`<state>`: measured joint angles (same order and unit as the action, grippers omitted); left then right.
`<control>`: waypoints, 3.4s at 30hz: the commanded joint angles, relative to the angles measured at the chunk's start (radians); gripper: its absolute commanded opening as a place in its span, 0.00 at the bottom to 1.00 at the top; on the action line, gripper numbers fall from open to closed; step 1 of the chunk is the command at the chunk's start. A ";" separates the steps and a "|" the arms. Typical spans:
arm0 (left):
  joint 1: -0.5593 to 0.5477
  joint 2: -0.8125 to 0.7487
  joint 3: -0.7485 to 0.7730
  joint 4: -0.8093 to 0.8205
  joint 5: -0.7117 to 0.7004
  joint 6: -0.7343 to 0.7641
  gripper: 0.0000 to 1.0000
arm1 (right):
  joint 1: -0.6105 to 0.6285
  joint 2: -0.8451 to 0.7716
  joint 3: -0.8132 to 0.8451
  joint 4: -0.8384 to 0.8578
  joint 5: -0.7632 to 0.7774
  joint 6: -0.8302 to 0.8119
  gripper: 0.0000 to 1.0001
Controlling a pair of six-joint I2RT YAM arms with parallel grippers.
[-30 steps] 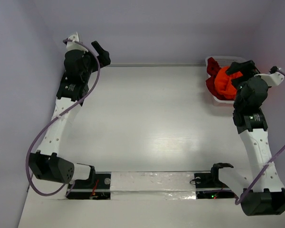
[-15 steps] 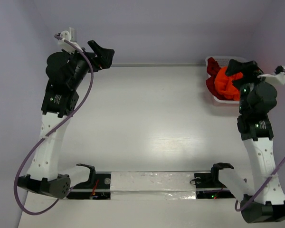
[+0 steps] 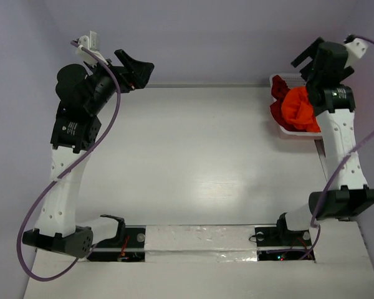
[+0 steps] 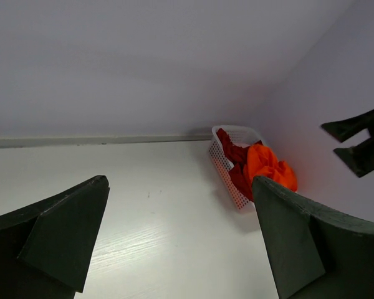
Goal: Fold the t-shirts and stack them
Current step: Grab the tshirt from the pile, then move the tshirt to the center of the board
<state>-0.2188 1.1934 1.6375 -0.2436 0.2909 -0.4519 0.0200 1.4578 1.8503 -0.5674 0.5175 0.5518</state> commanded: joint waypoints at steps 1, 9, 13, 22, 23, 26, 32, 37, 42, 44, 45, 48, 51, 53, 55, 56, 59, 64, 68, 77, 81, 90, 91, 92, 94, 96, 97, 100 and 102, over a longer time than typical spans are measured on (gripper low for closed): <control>0.001 0.024 0.044 0.027 0.027 -0.018 0.99 | 0.003 -0.023 -0.019 -0.096 0.057 -0.044 1.00; 0.001 0.034 -0.016 -0.060 -0.153 -0.061 0.99 | -0.006 -0.004 -0.080 -0.100 0.141 0.022 0.62; 0.001 0.008 -0.039 -0.079 -0.236 -0.056 0.99 | -0.006 -0.016 -0.183 -0.071 0.116 0.056 0.65; -0.008 0.048 0.056 -0.154 -0.242 -0.033 0.99 | -0.078 0.119 -0.273 -0.058 0.000 0.148 0.65; -0.008 0.045 0.058 -0.154 -0.237 -0.031 0.99 | -0.095 0.128 -0.287 -0.048 -0.014 0.152 0.66; -0.008 0.035 0.061 -0.158 -0.243 -0.031 0.99 | -0.159 0.177 -0.322 -0.032 -0.076 0.154 0.63; -0.008 0.029 0.062 -0.169 -0.254 -0.033 0.99 | -0.206 0.211 -0.352 -0.002 -0.097 0.132 0.63; -0.008 0.034 0.074 -0.180 -0.251 -0.039 0.99 | -0.206 0.236 -0.327 -0.009 -0.116 0.135 0.53; -0.017 0.037 0.061 -0.177 -0.254 -0.041 0.99 | -0.206 0.222 -0.333 -0.006 -0.117 0.131 0.21; -0.017 0.041 0.059 -0.178 -0.251 -0.044 0.99 | -0.206 0.213 -0.336 -0.009 -0.113 0.131 0.04; -0.017 0.044 0.059 -0.180 -0.249 -0.042 0.99 | -0.206 0.208 -0.339 -0.011 -0.108 0.131 0.00; -0.027 0.052 0.058 -0.183 -0.245 -0.042 0.99 | -0.206 0.181 -0.344 -0.011 -0.126 0.135 0.00; -0.027 0.054 0.045 -0.180 -0.254 -0.041 0.99 | -0.189 0.119 -0.362 0.010 -0.151 0.131 0.00; -0.036 0.058 0.036 -0.175 -0.256 -0.041 0.99 | -0.116 0.063 -0.381 0.027 -0.139 0.102 0.00; -0.046 0.061 0.022 -0.166 -0.259 -0.042 0.99 | -0.042 0.035 -0.385 0.029 -0.087 0.079 0.00; -0.047 0.063 0.018 -0.164 -0.265 -0.042 0.99 | 0.039 0.020 -0.375 0.023 -0.070 0.054 0.00; -0.059 0.067 -0.002 -0.163 -0.282 -0.036 0.99 | 0.165 0.009 -0.294 -0.034 -0.018 0.007 0.00; -0.091 0.068 -0.042 -0.157 -0.315 -0.039 0.99 | 0.381 0.041 -0.033 -0.169 0.007 -0.065 0.00; -0.137 0.063 -0.093 -0.143 -0.348 -0.048 0.99 | 0.484 0.098 0.203 -0.248 -0.047 -0.125 0.00; -0.201 0.025 -0.255 -0.091 -0.417 -0.065 0.99 | 0.750 0.298 0.823 -0.407 0.001 -0.305 0.00; -0.211 -0.015 -0.366 -0.069 -0.426 -0.088 0.99 | 0.796 0.248 0.791 -0.301 -0.065 -0.354 0.00; -0.220 -0.114 -0.450 -0.068 -0.460 -0.122 0.99 | 0.876 0.168 0.765 -0.203 -0.152 -0.408 0.00; -0.220 -0.115 -0.444 -0.072 -0.460 -0.122 0.99 | 0.876 0.162 0.747 -0.200 -0.146 -0.409 0.00; -0.220 -0.117 -0.439 -0.075 -0.460 -0.123 0.99 | 0.876 0.159 0.731 -0.197 -0.137 -0.412 0.00; -0.220 -0.114 -0.427 -0.077 -0.455 -0.128 0.99 | 0.876 0.157 0.704 -0.198 -0.105 -0.414 0.00; -0.229 -0.109 -0.423 -0.076 -0.457 -0.131 0.99 | 0.876 0.173 0.664 -0.218 -0.074 -0.403 0.00; -0.229 -0.104 -0.423 -0.075 -0.458 -0.133 0.99 | 0.876 0.179 0.650 -0.227 -0.041 -0.395 0.00; -0.229 -0.097 -0.424 -0.071 -0.461 -0.137 0.99 | 0.876 0.208 0.586 -0.256 0.007 -0.356 0.00; -0.238 -0.094 -0.423 -0.069 -0.464 -0.139 0.99 | 0.876 0.226 0.529 -0.267 0.015 -0.314 0.00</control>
<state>-0.4488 1.1004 1.1740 -0.3454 -0.1566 -0.5812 0.8974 1.6482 2.4409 -0.8474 0.4725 0.1944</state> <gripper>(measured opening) 0.990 0.012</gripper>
